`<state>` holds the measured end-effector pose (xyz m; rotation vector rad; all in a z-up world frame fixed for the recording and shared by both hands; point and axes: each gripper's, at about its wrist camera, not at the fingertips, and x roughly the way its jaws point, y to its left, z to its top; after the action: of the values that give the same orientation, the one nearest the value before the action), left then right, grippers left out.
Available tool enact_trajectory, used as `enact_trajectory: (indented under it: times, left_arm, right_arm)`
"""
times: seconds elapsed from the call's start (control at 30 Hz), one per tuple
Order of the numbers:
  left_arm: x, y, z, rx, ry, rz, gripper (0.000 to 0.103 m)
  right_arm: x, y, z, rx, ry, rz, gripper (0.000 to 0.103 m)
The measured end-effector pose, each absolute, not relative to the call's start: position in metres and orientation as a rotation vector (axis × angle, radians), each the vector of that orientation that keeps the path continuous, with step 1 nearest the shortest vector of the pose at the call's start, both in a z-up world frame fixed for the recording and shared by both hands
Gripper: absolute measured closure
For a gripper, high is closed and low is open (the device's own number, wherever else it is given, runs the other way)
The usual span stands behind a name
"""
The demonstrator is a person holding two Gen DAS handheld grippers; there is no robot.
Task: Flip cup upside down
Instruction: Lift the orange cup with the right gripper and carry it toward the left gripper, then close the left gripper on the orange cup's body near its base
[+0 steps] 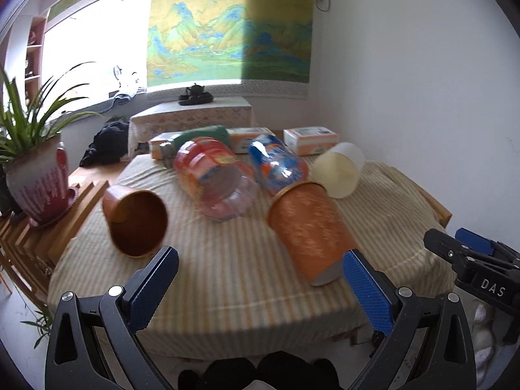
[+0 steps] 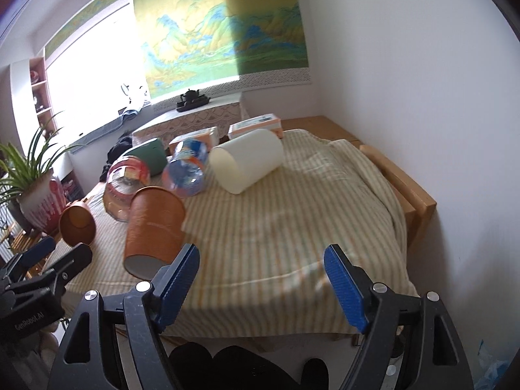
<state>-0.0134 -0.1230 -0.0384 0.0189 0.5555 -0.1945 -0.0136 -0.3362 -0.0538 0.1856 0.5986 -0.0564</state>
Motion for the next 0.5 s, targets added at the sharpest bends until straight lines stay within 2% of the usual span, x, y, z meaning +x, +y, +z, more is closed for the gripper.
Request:
enact_trajectory:
  times: [0.17,0.5]
  left_arm:
    - [-0.013,-0.161,-0.046,0.035,0.574,-0.22,0.001]
    - [-0.004,-0.185,-0.048,0.032,0.564,-0.187,0.001]
  right_arm:
    - [-0.01,-0.358,-0.063,0.23,0.603,-0.075,0.027]
    - [-0.016,-0.374,-0.072,0.248,0.602,-0.087,0.027]
